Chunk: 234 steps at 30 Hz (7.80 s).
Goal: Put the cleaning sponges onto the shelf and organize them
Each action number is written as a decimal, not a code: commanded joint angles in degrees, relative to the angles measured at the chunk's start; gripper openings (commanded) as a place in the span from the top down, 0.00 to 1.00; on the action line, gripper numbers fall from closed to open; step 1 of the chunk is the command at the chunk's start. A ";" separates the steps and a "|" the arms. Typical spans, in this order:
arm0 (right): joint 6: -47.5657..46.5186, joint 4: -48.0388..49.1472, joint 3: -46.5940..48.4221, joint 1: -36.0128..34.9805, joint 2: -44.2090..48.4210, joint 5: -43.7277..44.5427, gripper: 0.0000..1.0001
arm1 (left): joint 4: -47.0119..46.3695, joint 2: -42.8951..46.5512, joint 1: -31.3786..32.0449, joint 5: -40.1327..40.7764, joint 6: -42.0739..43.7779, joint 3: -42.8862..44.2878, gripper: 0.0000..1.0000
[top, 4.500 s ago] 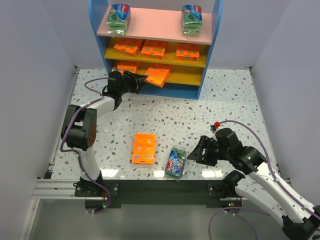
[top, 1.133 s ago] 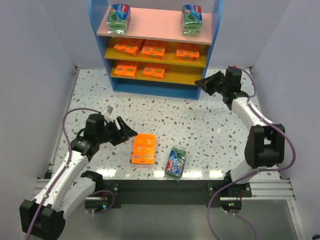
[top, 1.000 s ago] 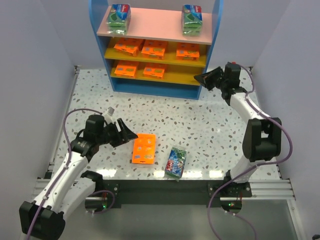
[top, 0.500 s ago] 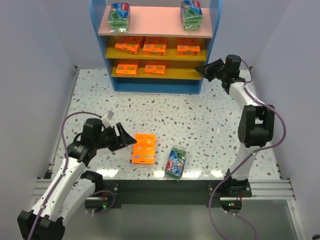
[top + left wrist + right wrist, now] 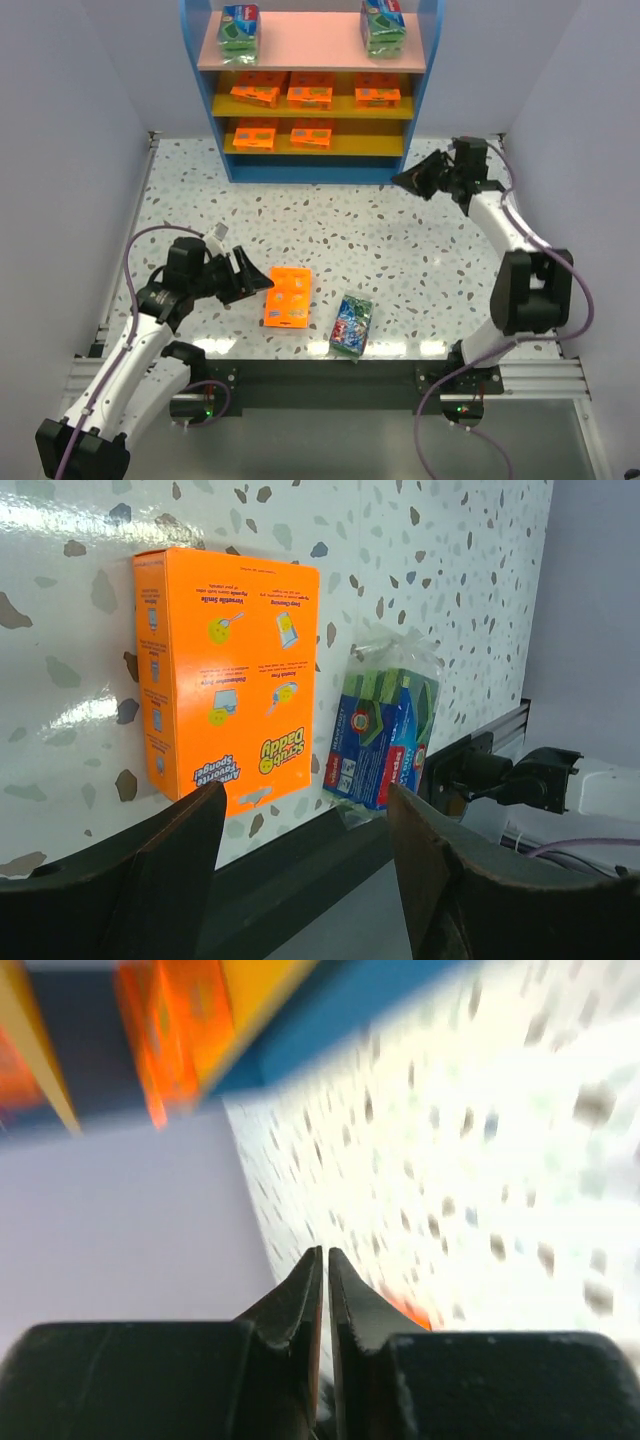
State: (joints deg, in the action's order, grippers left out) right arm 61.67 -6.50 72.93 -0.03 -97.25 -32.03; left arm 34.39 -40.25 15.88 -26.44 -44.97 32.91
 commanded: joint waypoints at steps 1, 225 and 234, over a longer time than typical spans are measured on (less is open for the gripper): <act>-18.22 -20.52 -4.97 -9.79 15.05 0.46 0.88 | -2.13 -0.62 -0.32 -0.99 -0.12 -0.21 0.29; -1.98 0.04 4.98 -40.48 20.59 32.13 0.46 | 8.68 10.82 -0.32 4.81 -5.30 -4.86 0.42; -2.60 -17.36 -26.42 -43.91 44.86 31.59 1.00 | -1.77 -0.78 -0.32 16.57 -4.16 -11.72 1.00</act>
State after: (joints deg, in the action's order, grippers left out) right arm 60.84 -14.55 48.40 -43.48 -57.89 -0.12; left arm 40.51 -38.76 15.86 -15.77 -49.89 21.61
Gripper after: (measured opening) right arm 0.018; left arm 0.015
